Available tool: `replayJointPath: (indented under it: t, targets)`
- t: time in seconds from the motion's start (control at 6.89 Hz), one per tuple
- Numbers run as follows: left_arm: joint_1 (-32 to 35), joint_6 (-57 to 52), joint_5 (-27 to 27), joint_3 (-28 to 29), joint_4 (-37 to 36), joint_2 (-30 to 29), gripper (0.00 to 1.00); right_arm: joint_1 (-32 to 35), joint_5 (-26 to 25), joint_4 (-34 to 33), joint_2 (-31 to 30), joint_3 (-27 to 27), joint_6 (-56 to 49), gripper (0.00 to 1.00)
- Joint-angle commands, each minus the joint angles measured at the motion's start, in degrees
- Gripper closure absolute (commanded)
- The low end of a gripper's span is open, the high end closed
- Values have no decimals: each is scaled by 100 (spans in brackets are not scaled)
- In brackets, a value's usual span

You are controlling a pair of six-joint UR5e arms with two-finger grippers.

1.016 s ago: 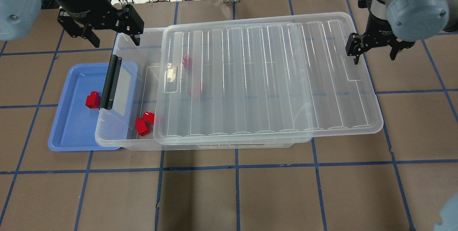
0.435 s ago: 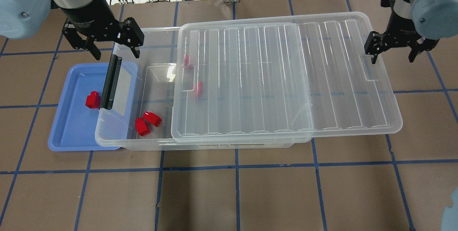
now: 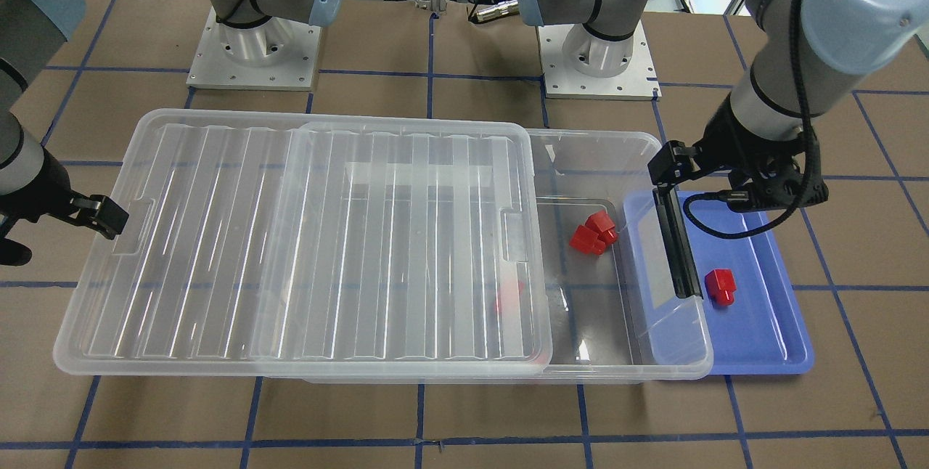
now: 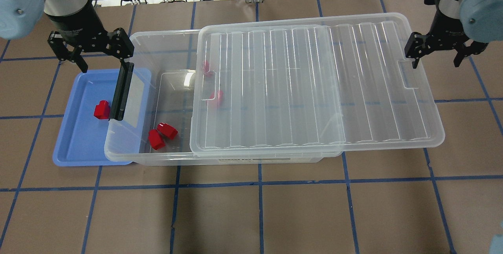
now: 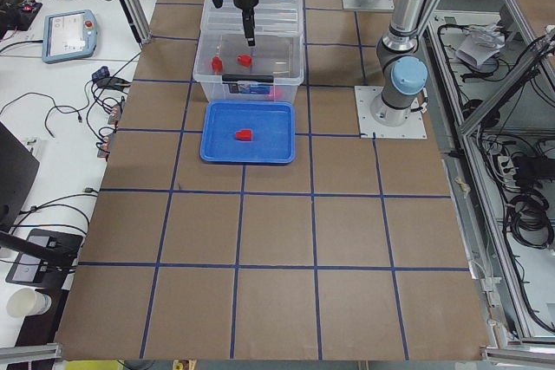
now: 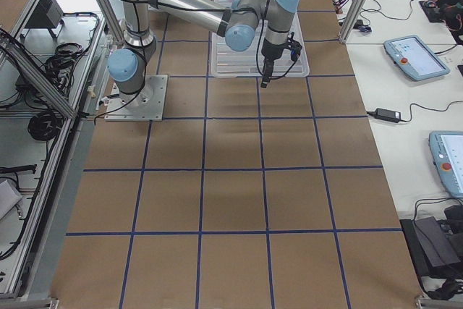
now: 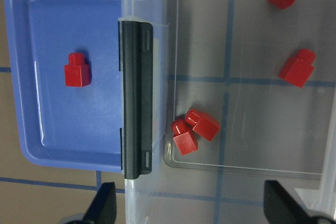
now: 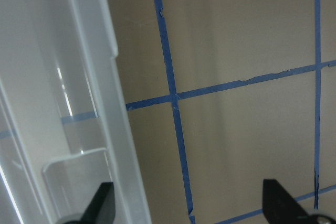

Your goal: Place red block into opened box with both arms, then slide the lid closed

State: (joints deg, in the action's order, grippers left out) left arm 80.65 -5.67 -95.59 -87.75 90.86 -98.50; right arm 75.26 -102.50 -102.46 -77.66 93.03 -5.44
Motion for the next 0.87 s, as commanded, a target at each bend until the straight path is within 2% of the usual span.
replayJointPath:
  t: [0.0, 0.15, 0.29, 0.44, 0.73]
  targets:
    - [-670, -1630, 250, -573, -592, -100, 0, 346, 472, 59, -343, -327, -88, 0]
    - [-1248, -2352, 417, -785, -656, -187, 0, 705, 807, 478, -512, -773, -2, 0]
    - [-1428, -2743, 845, -944, -1179, -370, 0, 1092, 1367, 1221, -565, -1291, 382, 0]
    - [-1482, -2807, 867, -1189, -1750, -572, 0, 1348, 1451, 1864, -575, -1539, 777, 0]
    - [-1595, -3395, 832, -1550, -2613, -732, 0, 1526, 1408, 1844, -566, -1323, 940, 0]
